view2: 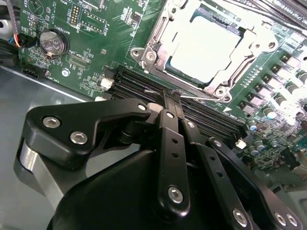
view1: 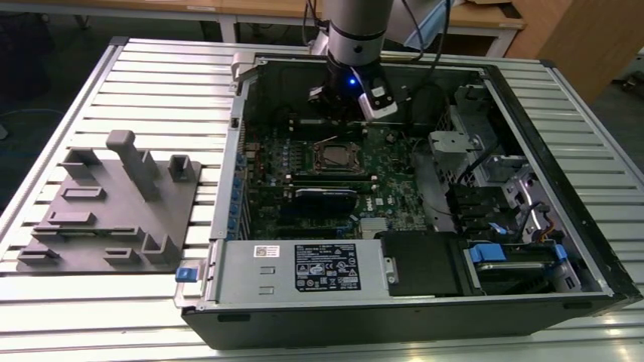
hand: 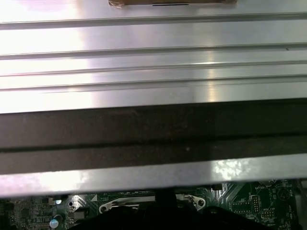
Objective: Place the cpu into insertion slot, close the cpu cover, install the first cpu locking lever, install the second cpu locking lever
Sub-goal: 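Install the first cpu locking lever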
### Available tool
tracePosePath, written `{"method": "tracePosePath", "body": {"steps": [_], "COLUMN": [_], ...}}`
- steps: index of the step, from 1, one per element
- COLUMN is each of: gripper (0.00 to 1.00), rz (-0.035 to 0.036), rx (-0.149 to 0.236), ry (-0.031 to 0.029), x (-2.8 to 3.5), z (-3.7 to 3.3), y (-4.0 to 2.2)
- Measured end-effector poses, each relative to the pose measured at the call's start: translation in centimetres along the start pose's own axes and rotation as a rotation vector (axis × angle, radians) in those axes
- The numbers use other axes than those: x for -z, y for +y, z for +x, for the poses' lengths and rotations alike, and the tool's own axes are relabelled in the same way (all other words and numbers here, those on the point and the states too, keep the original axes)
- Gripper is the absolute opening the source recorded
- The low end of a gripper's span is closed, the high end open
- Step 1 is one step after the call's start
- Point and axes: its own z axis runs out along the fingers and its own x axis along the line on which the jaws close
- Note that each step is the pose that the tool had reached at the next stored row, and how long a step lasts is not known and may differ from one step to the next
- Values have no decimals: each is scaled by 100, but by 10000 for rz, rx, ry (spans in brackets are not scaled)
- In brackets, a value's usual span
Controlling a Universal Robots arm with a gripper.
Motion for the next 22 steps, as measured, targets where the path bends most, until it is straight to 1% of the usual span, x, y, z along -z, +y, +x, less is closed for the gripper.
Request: {"method": "tracePosePath", "body": {"steps": [12,22], "gripper": [10,10], "rz": [0,1], "rx": [-3,-7], "ry": [-1,-1], "x": [-32,-77], "z": [-39,-57], "y": [0,-5]}}
